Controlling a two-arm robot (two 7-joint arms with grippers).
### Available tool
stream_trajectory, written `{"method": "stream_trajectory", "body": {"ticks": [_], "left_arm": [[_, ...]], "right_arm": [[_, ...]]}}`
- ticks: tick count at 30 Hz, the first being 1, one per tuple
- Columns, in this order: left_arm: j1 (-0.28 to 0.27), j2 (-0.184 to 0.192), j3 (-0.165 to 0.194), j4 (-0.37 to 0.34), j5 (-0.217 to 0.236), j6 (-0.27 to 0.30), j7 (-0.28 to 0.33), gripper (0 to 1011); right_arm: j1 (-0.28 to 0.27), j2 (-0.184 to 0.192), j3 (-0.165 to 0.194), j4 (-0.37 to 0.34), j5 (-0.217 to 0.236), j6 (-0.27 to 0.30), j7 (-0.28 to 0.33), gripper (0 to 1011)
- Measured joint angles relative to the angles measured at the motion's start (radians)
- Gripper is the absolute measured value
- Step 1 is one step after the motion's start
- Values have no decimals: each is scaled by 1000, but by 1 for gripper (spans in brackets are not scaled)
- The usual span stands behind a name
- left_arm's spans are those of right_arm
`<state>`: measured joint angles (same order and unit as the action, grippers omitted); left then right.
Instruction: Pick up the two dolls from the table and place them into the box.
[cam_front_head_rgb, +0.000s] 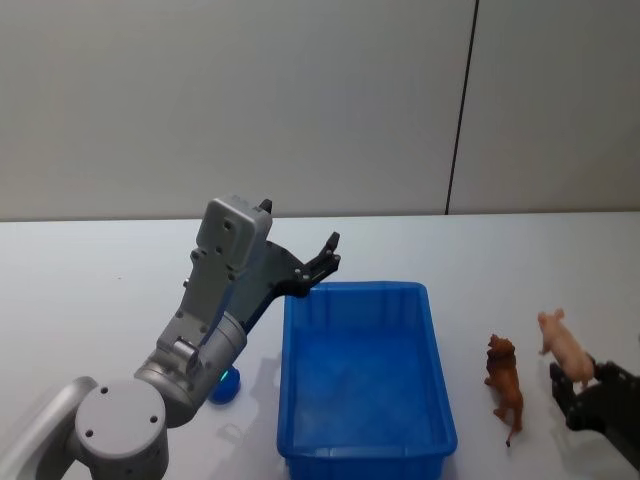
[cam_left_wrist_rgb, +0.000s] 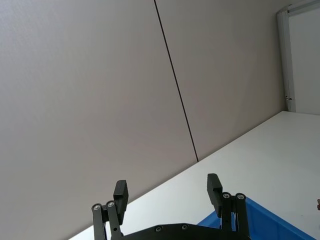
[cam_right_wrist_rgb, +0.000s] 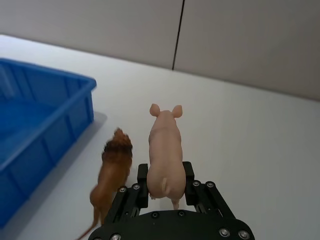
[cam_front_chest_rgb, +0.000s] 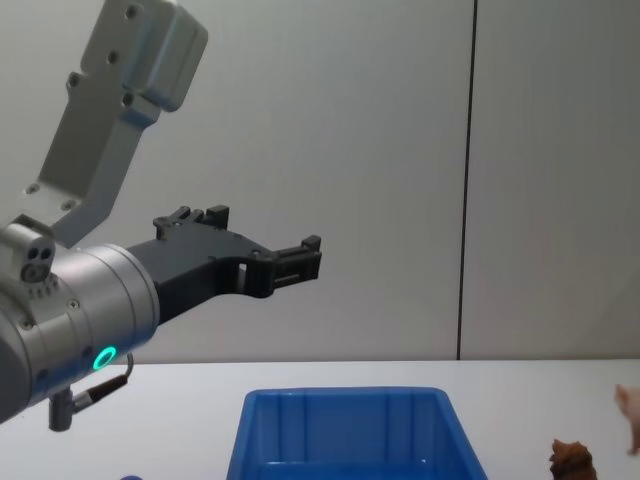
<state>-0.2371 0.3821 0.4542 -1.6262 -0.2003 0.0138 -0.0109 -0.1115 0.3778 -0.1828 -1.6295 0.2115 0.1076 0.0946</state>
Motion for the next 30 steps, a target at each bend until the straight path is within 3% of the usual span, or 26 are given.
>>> {"method": "stream_trajectory", "body": {"ticks": [7, 17, 30], "left_arm": [[0, 0, 0, 0, 0, 0, 0, 1001], [0, 0, 0, 0, 0, 0, 0, 1001], [0, 0, 0, 0, 0, 0, 0, 1001]], "right_arm": [[0, 1, -2, -41, -21, -53, 30, 372], [29, -14, -18, -71, -40, -96, 123, 372], [133, -81, -62, -14, -76, -112, 300, 372]]}}
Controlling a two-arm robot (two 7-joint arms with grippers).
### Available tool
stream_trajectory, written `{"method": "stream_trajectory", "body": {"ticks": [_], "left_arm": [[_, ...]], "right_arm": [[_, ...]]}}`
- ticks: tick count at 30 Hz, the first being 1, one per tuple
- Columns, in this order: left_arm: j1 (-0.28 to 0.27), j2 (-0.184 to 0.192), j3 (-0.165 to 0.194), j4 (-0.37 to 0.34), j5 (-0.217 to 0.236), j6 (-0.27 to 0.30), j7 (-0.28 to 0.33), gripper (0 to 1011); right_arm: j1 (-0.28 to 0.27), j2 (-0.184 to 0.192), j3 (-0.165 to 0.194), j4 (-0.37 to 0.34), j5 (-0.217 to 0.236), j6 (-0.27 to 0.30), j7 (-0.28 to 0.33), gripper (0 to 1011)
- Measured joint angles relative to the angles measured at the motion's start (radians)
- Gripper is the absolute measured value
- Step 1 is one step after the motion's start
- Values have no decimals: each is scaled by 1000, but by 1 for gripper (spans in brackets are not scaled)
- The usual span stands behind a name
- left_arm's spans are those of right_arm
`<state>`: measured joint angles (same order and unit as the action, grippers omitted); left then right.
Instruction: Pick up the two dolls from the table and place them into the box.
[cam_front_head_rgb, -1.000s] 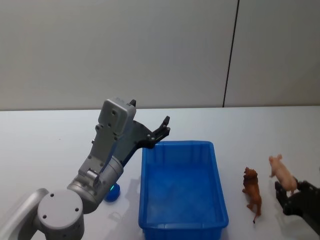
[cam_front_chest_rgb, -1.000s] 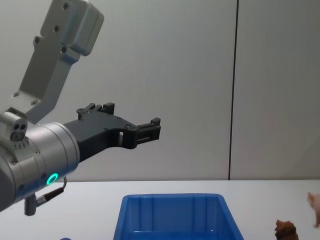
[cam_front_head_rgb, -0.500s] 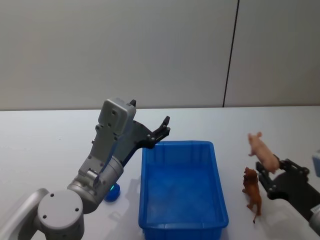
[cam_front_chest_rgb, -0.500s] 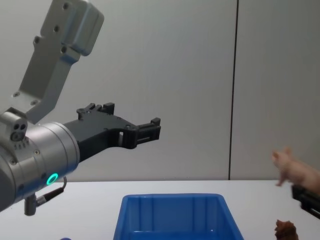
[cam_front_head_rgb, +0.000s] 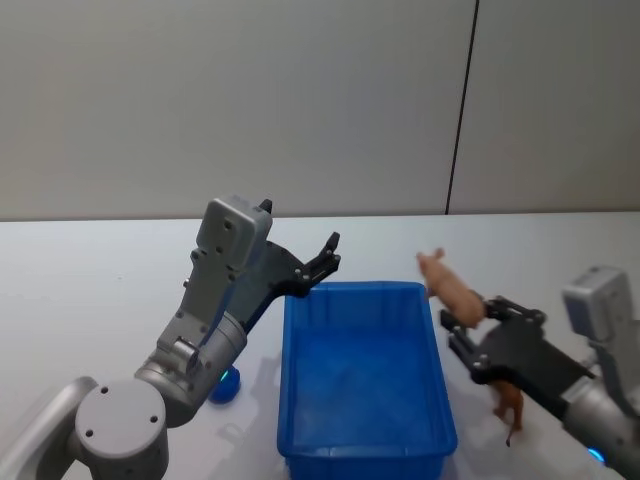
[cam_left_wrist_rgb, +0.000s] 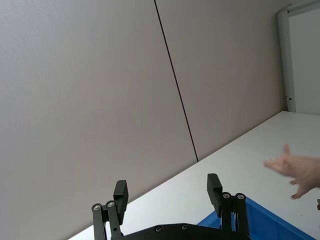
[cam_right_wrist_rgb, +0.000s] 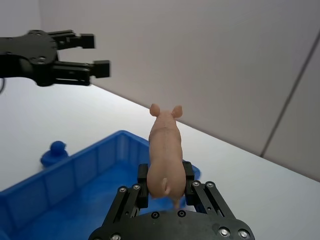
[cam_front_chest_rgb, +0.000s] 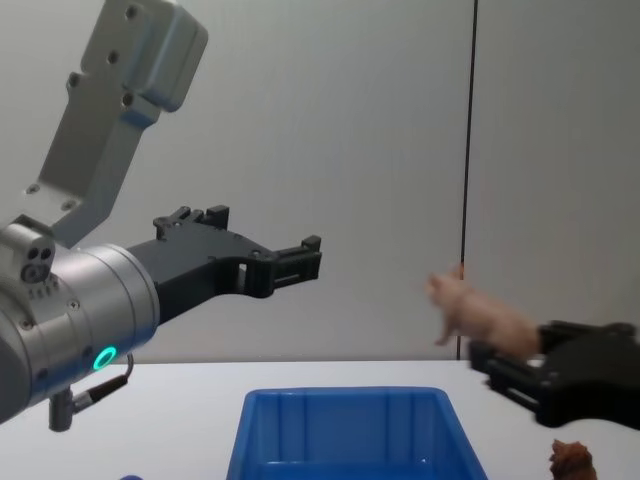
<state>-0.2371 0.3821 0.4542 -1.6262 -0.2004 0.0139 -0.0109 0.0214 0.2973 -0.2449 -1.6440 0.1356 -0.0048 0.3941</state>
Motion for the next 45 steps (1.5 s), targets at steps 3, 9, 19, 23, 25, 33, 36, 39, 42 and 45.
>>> {"method": "stream_trajectory", "body": {"ticks": [3, 9, 19, 23, 25, 33, 36, 39, 42, 45], "left_arm": [[0, 0, 0, 0, 0, 0, 0, 1001], [0, 0, 0, 0, 0, 0, 0, 1001], [0, 0, 0, 0, 0, 0, 0, 1001], [0, 0, 0, 0, 0, 0, 0, 1001], [0, 0, 0, 0, 0, 0, 0, 1001], [0, 0, 0, 0, 0, 0, 0, 1001], [0, 0, 0, 0, 0, 0, 0, 1001], [0, 0, 0, 0, 0, 0, 0, 1001], [0, 0, 0, 0, 0, 0, 0, 1001], [0, 0, 0, 0, 0, 0, 0, 1001]], "right_arm": [[36, -24, -14, 37, -13, -1, 44, 374], [108, -71, -38, 122, -36, 2, 111, 580], [171, -115, -61, 205, -57, 11, 133, 895], [174, -119, -63, 209, -59, 16, 112, 970], [173, -119, -64, 208, -60, 18, 99, 1001], [137, -105, -62, 161, -59, 31, 12, 1001], [115, -96, -60, 135, -58, 37, -27, 1001], [90, -85, -57, 106, -56, 44, -74, 1001], [62, -74, -55, 79, -54, 52, -117, 1001], [35, -62, -51, 49, -51, 63, -165, 1001]]}}
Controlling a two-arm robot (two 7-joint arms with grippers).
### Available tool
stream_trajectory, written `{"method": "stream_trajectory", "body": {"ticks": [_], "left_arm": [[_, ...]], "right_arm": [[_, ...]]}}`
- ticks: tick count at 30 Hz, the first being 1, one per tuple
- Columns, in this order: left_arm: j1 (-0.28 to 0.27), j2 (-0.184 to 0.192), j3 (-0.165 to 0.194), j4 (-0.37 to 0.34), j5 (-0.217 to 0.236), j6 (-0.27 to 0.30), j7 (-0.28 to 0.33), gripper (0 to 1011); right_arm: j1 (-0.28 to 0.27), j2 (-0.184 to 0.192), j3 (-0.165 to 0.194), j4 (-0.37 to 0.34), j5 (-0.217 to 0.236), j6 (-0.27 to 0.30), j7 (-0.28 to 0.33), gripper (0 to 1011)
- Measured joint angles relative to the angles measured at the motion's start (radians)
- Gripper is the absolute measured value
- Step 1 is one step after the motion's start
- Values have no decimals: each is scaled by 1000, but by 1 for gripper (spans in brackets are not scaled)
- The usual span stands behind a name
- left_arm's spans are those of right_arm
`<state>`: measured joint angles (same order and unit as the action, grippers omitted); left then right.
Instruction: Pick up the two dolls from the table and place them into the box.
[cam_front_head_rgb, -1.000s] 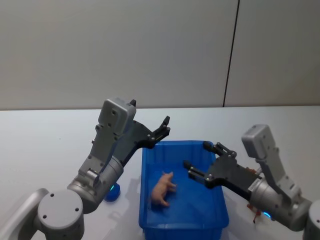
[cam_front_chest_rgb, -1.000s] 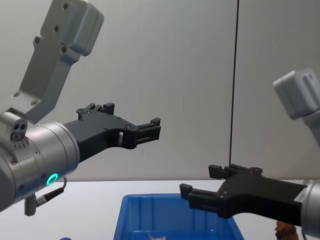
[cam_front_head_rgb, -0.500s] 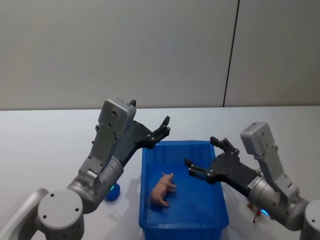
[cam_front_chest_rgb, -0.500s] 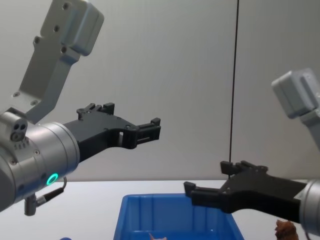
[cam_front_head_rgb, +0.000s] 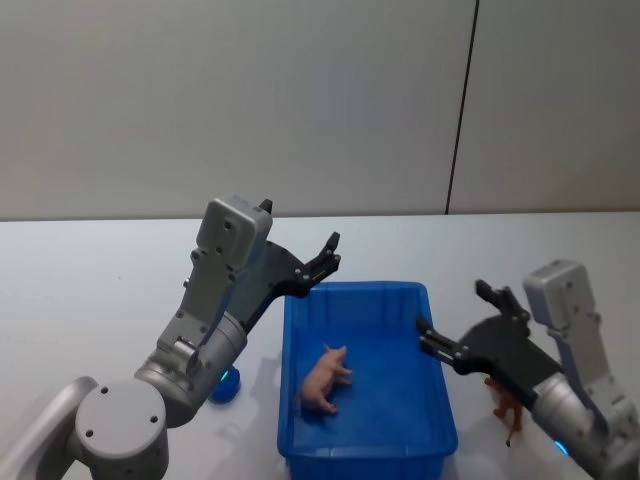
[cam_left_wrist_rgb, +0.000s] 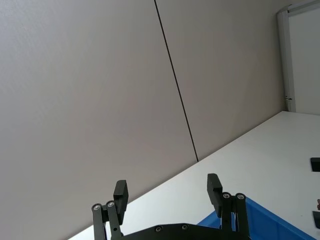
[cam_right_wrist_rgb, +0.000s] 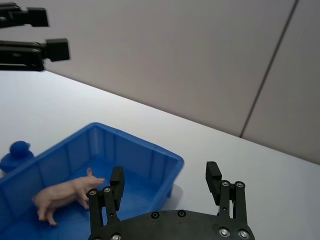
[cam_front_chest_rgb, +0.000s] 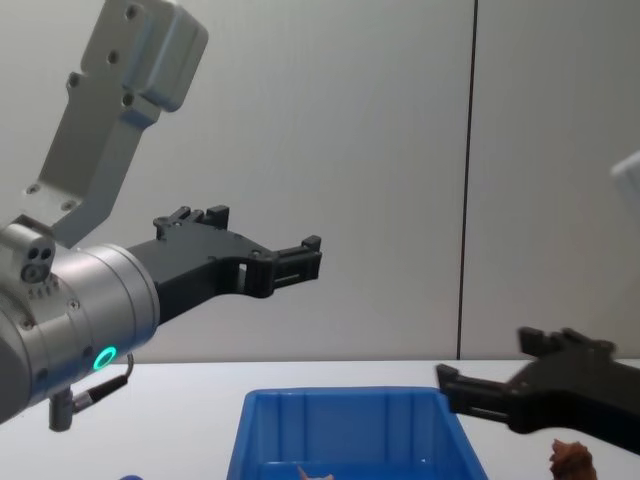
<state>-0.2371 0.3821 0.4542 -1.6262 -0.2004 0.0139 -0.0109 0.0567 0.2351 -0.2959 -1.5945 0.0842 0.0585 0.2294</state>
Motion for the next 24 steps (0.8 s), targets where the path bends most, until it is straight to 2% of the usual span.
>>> {"method": "stream_trajectory", "body": {"ticks": [10, 18, 24], "left_arm": [[0, 0, 0, 0, 0, 0, 0, 1001], [0, 0, 0, 0, 0, 0, 0, 1001], [0, 0, 0, 0, 0, 0, 0, 1001]], "right_arm": [[-88, 35, 13, -74, 22, 55, -141, 1001], [-134, 51, 21, -92, 46, 92, -198, 1001], [-155, 56, 25, -86, 66, 107, -214, 1001]]}}
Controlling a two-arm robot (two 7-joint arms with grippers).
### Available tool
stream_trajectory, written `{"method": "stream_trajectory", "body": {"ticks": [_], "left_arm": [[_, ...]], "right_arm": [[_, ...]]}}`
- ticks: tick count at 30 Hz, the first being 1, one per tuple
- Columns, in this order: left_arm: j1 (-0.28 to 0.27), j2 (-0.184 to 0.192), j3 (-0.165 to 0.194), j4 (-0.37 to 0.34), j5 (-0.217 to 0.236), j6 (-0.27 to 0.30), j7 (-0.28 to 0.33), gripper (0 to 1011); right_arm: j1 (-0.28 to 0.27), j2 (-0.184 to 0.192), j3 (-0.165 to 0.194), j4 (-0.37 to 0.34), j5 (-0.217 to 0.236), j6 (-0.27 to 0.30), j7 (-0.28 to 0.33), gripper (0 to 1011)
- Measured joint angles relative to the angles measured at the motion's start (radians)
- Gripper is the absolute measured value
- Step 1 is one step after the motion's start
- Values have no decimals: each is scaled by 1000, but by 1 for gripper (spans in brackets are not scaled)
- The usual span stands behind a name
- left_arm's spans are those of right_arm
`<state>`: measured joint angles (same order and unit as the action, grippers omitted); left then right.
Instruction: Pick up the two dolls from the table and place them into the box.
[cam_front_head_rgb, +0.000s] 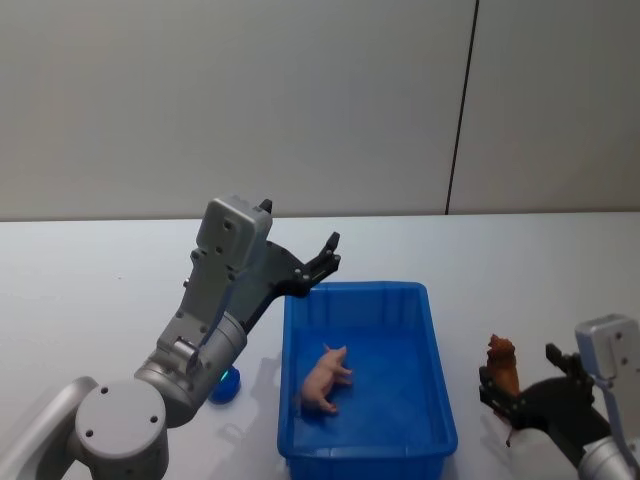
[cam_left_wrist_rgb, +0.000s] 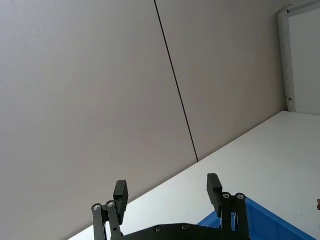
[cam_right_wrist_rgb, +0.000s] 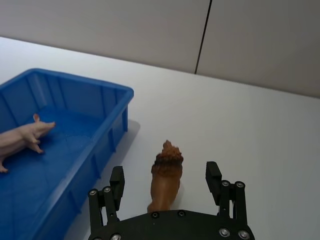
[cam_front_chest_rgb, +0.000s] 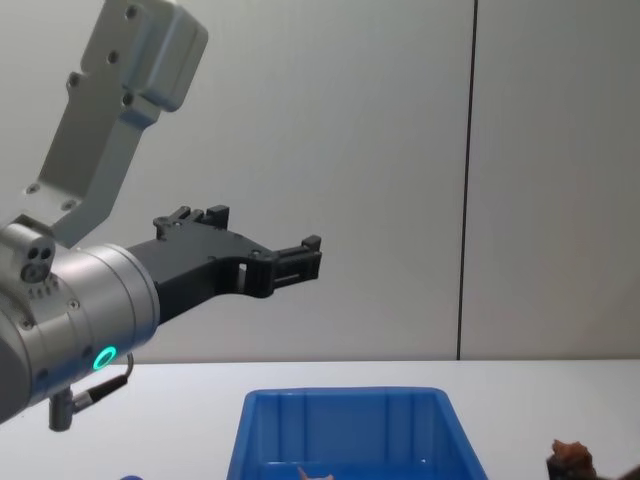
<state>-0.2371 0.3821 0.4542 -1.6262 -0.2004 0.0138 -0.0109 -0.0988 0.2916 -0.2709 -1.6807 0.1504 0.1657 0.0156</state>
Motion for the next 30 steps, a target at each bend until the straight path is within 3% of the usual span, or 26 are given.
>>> {"method": "stream_trajectory", "body": {"ticks": [14, 25, 28, 30], "left_arm": [[0, 0, 0, 0, 0, 0, 0, 1001], [0, 0, 0, 0, 0, 0, 0, 1001], [0, 0, 0, 0, 0, 0, 0, 1001], [0, 0, 0, 0, 0, 0, 0, 1001]], "right_arm": [[-5, -8, 3, 71, 34, -1, 17, 998], [14, -26, 3, 142, 53, -20, 43, 735], [19, -30, 3, 158, 55, -28, 49, 615], [21, -32, 2, 164, 55, -32, 52, 596]]}}
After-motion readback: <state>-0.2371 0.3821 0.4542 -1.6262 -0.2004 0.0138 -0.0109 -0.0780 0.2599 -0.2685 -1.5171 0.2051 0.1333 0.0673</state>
